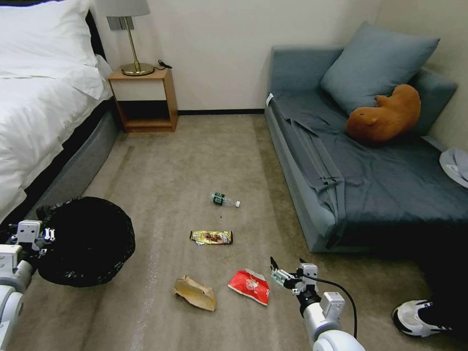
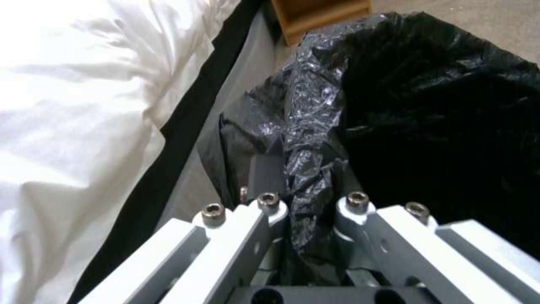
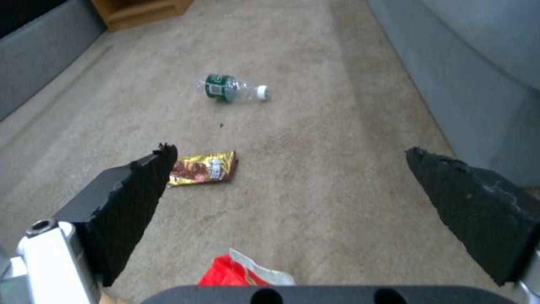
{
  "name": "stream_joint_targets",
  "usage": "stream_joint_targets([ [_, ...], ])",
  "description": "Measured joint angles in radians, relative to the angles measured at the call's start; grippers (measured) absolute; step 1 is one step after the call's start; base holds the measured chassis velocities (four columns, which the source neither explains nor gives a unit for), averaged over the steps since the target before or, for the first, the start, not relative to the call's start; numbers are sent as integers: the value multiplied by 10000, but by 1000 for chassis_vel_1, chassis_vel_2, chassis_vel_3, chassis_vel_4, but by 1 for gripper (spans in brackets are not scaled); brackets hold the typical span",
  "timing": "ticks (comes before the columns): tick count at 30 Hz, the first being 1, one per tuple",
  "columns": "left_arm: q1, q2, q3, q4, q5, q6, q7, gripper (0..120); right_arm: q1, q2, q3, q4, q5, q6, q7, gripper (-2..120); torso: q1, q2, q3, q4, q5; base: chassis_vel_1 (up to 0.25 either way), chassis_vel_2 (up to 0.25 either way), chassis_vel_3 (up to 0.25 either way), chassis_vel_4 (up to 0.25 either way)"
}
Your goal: Pick up the trash bin, then pick up the garbage on the floor and place it into the trash bin.
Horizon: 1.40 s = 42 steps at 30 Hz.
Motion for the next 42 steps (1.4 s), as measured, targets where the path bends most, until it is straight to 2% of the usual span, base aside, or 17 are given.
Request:
stream_joint_targets([
  [17,-60,158,-59,144,-137,-81,27,4,268,140,-379,-149,-155,-111,-66,100,0,0,0,-1,0,-78,75,77,-75],
  [27,-76,162,-122,233,-161,-81,33,4,819,165,-727,-508,-100,-390,-30,100,0,0,0,1,-1,0,0,0,0],
  [36,-53,145,-247,212,-229,-186,219,4,1503,-254,-1472,-1254,-225,-682,-307,100,0,0,0,1,0,0,0,0,0],
  [42,-66,218,-351,309,-224,-344,530,4,2057,-743,-2586,-1948,-617,-1118,-627,100,0,0,0,1,-2,0,0,0,0],
])
